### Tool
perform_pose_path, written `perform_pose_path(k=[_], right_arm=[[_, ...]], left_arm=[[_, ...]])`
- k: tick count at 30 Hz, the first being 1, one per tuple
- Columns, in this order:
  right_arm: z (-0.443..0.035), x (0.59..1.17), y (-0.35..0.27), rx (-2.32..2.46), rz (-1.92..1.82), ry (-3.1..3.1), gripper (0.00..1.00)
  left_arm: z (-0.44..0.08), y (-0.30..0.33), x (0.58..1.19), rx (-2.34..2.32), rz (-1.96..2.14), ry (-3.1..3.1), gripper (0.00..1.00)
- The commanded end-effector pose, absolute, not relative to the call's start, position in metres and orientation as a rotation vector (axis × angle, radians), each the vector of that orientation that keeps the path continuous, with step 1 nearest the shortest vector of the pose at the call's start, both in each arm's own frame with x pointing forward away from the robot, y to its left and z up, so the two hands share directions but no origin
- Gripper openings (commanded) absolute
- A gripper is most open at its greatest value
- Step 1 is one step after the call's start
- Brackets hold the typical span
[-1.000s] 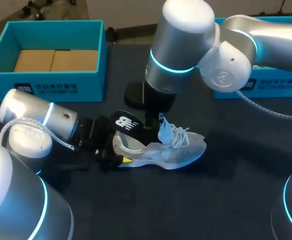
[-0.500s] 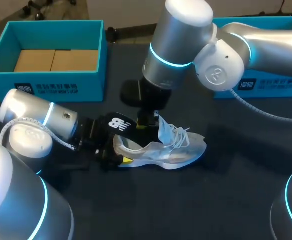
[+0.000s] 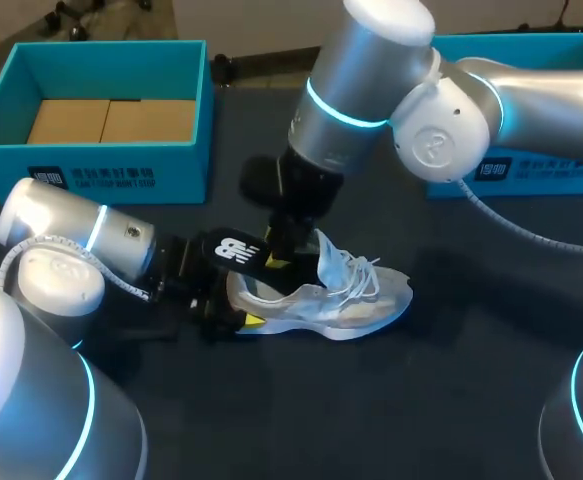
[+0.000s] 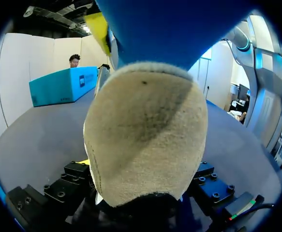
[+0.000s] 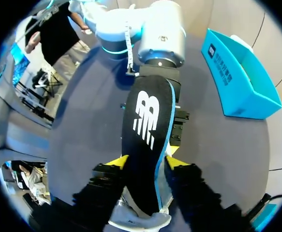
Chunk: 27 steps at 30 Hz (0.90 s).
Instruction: Take the shoe out of the shoebox, open the shoe tongue, remove and reinsert the insole, then place the shoe into the shoebox
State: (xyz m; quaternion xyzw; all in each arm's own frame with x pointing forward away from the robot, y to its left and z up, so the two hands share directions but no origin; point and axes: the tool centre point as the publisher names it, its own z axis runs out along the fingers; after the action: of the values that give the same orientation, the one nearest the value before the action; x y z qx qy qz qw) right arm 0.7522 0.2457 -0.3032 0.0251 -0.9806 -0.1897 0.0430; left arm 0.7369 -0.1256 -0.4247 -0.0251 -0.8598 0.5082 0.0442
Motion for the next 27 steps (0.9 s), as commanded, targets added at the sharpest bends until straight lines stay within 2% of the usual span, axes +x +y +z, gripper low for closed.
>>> perform_pose_path(k=[1, 3, 20, 27], right_arm=[[-0.3023, 0.7608, 0.2438, 0.086, -0.599, -2.946, 0.98], [-0.3023, 0.7615, 0.2439, 0.096, -0.612, -2.922, 1.00], [-0.3022, 0.7626, 0.2447, 0.048, -0.638, -2.923, 1.00], [-0.3007, 0.7574, 0.2453, -0.174, -0.770, -2.727, 1.00]], left_arm=[[-0.4260, -0.1258, 0.7354, -0.076, 1.549, -2.632, 0.00], [-0.4260, -0.1258, 0.7354, -0.076, 1.549, -2.632, 0.00], [-0.4260, -0.1258, 0.7354, -0.076, 1.549, -2.632, 0.00], [-0.4260, -0.1258, 0.7354, -0.076, 1.549, -2.632, 0.00]])
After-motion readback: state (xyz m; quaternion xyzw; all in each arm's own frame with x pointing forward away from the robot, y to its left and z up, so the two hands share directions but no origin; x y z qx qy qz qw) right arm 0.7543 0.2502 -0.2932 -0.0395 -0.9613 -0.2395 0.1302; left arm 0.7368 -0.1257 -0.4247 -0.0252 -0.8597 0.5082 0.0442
